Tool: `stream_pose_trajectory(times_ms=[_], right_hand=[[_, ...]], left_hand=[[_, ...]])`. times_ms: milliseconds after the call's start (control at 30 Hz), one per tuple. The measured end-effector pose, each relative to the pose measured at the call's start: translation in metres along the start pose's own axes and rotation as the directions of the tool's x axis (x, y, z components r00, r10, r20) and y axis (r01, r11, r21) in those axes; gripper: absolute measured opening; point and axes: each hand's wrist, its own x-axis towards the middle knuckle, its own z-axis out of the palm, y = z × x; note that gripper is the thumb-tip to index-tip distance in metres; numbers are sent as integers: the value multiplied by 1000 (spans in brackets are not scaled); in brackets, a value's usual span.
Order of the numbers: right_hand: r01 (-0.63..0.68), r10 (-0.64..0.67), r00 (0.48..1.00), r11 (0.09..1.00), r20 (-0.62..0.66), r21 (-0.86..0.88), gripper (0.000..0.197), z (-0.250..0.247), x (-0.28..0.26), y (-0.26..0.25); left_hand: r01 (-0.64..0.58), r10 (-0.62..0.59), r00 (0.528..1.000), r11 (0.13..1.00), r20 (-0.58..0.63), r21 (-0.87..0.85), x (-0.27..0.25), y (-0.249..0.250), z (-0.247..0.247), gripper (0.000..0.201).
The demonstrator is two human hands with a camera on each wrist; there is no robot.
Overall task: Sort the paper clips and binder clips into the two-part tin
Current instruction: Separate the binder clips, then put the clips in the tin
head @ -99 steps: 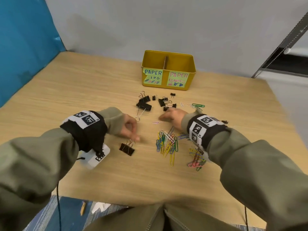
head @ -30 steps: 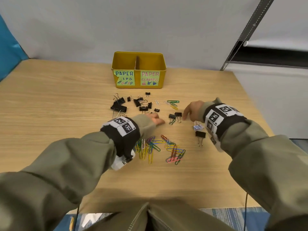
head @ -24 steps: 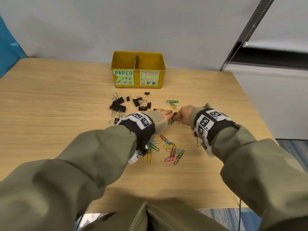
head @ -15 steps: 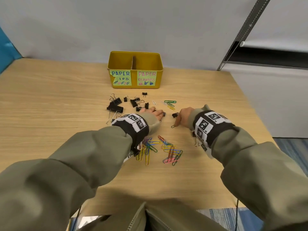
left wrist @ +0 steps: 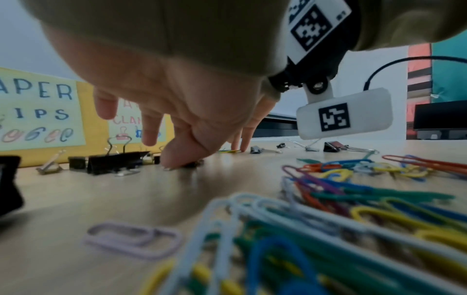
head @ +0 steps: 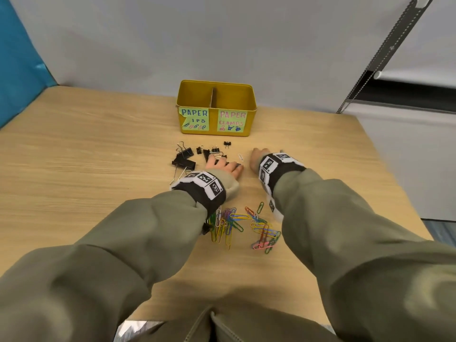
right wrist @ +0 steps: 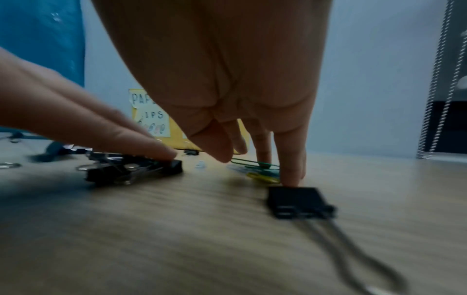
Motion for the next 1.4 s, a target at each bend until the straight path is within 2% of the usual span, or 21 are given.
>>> stream_pose_trajectory(times_ms=[167, 300, 367, 400, 500, 633, 733, 867, 967, 1033, 1100, 1167, 1233, 1300, 1400], right_hand=[[143, -143, 990, 990, 16, -5, 49, 1, -12, -13], [240, -222, 966, 960, 129, -146, 54, 9, -36, -4], [283, -266, 950, 955, 164, -93, 47, 12, -47, -1], [273, -266, 953, 961, 146, -34, 43, 9, -50, 1], [140, -143, 989, 988, 44, 62, 44, -12, -48, 7], [75, -81, 996, 991, 49, 109, 48, -16, -33, 12], [126, -127, 988, 992, 85, 14, 46, -4, -36, 5], [324, -322, 942, 946, 92, -11, 57, 31, -60, -16], [388, -401, 909, 913, 114, 124, 51, 38, -75, -10], [313, -352, 932, 904, 91, 291, 44, 25, -72, 6], [226, -251, 968, 875, 2, 429, 36, 15, -59, 25], [162, -162, 986, 907, -32, 390, 34, 14, -49, 36], [143, -142, 990, 940, -27, 311, 38, 18, -46, 34], [180, -182, 983, 952, -14, 247, 42, 26, -53, 20], [282, -295, 955, 939, 38, 197, 42, 34, -72, 0]], left_hand=[[75, -75, 997, 997, -26, -1, -2, -21, 9, 59], [99, -94, 995, 988, 44, -115, -9, -32, 13, 65], [89, -86, 996, 981, 20, -174, -12, -32, 13, 68], [77, -78, 997, 980, -2, -183, -13, -31, 13, 70], [26, -30, 999, 982, -20, -187, -20, -20, 9, 71], [-19, 14, 1000, 974, -23, -224, -27, -6, 0, 71], [-18, 9, 999, 971, -37, -240, -32, -5, -6, 71], [23, -31, 999, 957, -21, -288, -29, -9, -6, 71], [0, 22, 996, 966, 82, -260, -19, -5, -6, 59], [-38, 71, 984, 979, 163, -202, -15, 0, -3, 53], [-51, 78, 979, 989, 189, -141, -13, -1, 6, 50], [-75, 103, 978, 985, 181, -155, -21, -4, 13, 50], [-83, 109, 975, 987, 195, -137, -28, -12, 18, 53], [-68, 97, 974, 987, 203, -142, -32, -22, 19, 59], [-90, 122, 981, 975, 149, -203, -43, -33, 19, 62]])
